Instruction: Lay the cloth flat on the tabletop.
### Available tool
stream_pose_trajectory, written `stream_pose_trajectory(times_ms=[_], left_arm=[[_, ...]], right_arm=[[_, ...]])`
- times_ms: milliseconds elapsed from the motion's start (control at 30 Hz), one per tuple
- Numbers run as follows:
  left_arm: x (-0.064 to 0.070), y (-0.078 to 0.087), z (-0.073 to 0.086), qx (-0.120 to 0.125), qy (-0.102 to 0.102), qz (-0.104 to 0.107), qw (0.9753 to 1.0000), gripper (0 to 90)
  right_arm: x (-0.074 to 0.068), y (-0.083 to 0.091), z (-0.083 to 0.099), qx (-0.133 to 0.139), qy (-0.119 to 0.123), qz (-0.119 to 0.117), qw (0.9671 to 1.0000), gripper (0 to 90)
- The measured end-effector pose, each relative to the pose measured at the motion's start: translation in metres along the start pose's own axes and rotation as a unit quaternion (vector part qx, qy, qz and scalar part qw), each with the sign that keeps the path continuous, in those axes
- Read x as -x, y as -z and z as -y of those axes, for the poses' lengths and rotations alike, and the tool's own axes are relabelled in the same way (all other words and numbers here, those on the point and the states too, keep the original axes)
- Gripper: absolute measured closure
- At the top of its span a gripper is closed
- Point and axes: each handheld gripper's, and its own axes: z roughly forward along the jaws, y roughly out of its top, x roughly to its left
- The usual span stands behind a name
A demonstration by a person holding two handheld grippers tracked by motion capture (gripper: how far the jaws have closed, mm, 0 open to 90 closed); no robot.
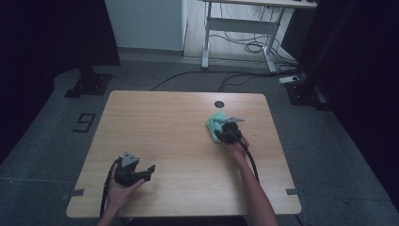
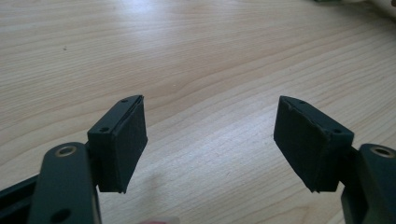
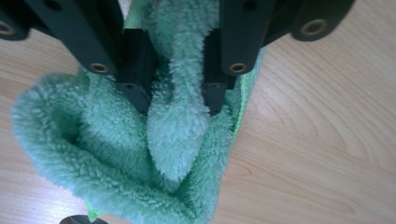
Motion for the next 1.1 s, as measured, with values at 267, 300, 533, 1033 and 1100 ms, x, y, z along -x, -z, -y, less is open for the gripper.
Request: stream_pose_trajectory(times_ms=[267,300,533,1033,1100], left_arm=[[-0.001,-0.001,0.000,-0.007,-0.003,0.007,0.9999,27.5],[0.000,-0.001,0.000,-0.006,-0.004,0.008,0.9999,27.5],[0.005,-0.003,-0.002,-0.007,-0.007,0.017,0.9998,27.6],[0.005,-0.023,0.000,-0.023,-0.005,0.046,0.9987,28.2],[0.003,-0.027,-0.005,-0.022,-0.010,0.044,0.9988,28.4]], right_arm=[[0.009,0.036,0.002,0.047,-0.018,-0.045,0.9977,74.5],[0.009,0.043,0.002,0.052,-0.020,-0.054,0.9970,74.6],[-0.003,0.070,0.004,0.089,0.005,-0.087,0.9922,74.8],[-0.041,0.100,0.016,0.126,0.031,-0.138,0.9818,74.8],[-0.054,0.103,0.023,0.127,0.042,-0.151,0.9795,74.7]])
